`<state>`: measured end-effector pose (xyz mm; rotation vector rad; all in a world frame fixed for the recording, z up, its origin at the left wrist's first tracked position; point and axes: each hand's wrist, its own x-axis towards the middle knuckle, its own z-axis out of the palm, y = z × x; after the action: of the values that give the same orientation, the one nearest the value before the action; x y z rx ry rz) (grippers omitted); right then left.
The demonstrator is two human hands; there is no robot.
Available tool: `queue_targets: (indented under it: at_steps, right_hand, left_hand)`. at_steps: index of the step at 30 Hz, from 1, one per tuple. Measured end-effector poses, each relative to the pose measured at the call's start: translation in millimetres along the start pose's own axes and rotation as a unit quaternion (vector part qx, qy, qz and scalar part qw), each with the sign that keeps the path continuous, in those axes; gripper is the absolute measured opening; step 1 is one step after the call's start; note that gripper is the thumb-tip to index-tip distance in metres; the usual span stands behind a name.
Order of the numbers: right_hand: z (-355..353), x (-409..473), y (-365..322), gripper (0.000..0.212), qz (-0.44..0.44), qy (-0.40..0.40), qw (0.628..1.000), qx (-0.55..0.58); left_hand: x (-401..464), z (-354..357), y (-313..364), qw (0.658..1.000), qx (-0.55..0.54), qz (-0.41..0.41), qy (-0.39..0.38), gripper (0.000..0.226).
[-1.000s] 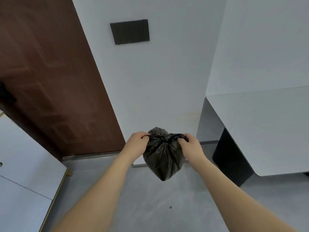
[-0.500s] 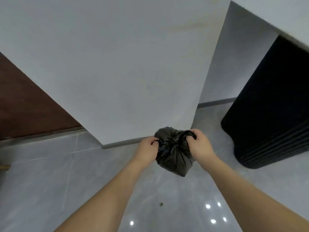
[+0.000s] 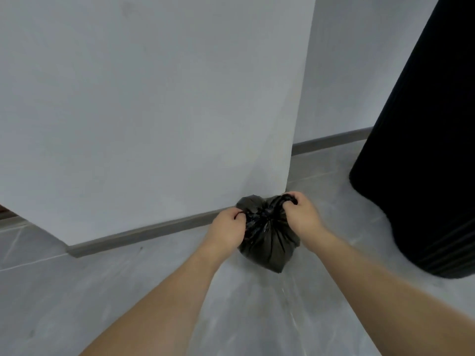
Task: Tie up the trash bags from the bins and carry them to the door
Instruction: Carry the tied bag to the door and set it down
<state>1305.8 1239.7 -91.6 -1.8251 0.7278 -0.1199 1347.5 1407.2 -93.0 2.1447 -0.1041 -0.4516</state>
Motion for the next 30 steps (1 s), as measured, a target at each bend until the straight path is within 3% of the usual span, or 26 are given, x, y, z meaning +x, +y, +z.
queue_targets:
  at_steps: [3,6,8,12,13,15,17,23,30]
  right_hand:
    - [3.6,14.6,5.6,0.029,-0.003,-0.019,1.0,0.012]
    - [7.6,17.9,2.9,0.055,0.001,-0.055,0.998,0.028]
    - [10.5,19.4,4.9,0.06,0.0,-0.033,0.999,0.006]
    - [16.3,14.3,12.5,0.052,-0.029,0.023,0.991,-0.126]
    - [17.1,12.1,13.0,0.051,-0.042,0.032,0.985,-0.164]
    - [14.8,6.9,9.2,0.05,-0.07,0.041,0.971,-0.227]
    - [8.7,-3.6,-5.2,0.051,-0.092,0.034,0.958,-0.271]
    - [-22.7,-73.5,-116.6,0.058,-0.134,-0.069,0.949,-0.276]
    - [-104.1,-176.5,-327.2,0.059,-0.173,-0.125,0.907,-0.364]
  left_hand:
    - [13.6,6.8,2.5,1.0,0.026,0.005,0.002,0.025]
    - [21.5,8.9,4.8,0.999,0.04,-0.021,-0.02,0.021]
    - [24.0,10.3,1.7,0.997,0.063,-0.036,-0.029,0.019]
    - [18.4,7.5,-8.7,0.996,0.083,-0.026,-0.016,0.05]
    - [14.5,3.8,-10.3,0.987,0.157,0.005,0.012,0.054]
    - [6.2,-7.5,-12.4,0.935,0.334,0.089,0.08,0.057]
    - [-3.5,-24.5,-5.1,0.899,0.402,0.144,0.096,0.054]
    - [-53.9,-102.7,68.6,0.877,0.458,0.139,0.045,0.052]
    - [-161.3,-245.2,260.2,0.883,0.442,0.146,0.052,0.053]
